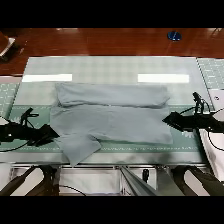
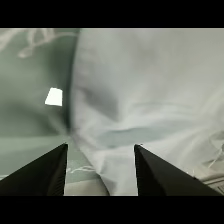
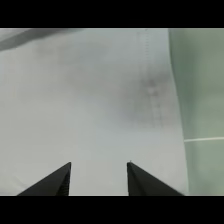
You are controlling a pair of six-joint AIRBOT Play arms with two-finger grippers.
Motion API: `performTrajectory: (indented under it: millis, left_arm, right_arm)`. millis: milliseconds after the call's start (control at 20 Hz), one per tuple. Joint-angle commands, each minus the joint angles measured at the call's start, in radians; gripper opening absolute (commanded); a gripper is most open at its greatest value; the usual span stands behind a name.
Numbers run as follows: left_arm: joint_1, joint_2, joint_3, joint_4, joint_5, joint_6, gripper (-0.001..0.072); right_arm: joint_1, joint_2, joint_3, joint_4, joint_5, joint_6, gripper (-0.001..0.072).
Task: Fold the shirts.
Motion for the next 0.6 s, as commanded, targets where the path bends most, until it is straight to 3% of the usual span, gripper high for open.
performTrajectory:
  millis: [0, 150, 200, 250, 300, 550]
  left_arm:
    - [-0.076, -0.019, -0.063, -0.069, 0.087, 0.006, 0.0509]
    - [-0.134, -0.04, -0.107, -0.119, 0.153, 0.034, 0.0506]
    - [-0.147, -0.044, -0.108, -0.128, 0.151, 0.044, 0.0458]
    - [-0.148, -0.043, -0.106, -0.134, 0.147, 0.052, 0.0123]
    - [-0.146, -0.042, -0.101, -0.135, 0.141, 0.056, 0.0017]
    - [-0.146, -0.041, -0.085, -0.139, 0.111, 0.078, 0.0017]
  right_arm:
    - [-0.001, 0.006, -0.011, 0.057, -0.012, -0.01, 0.0408]
    - [-0.001, 0.006, -0.01, 0.095, -0.022, -0.009, 0.0408]
    - [-0.006, 0.006, -0.01, 0.084, -0.026, -0.01, 0.0408]
    - [-0.031, 0.006, -0.006, 0.059, -0.023, -0.009, 0.0408]
    - [-0.071, 0.006, 0.0, 0.024, 0.0, -0.008, 0.0408]
    - [-0.263, 0.006, -0.021, -0.28, 0.251, 0.045, 0.0408]
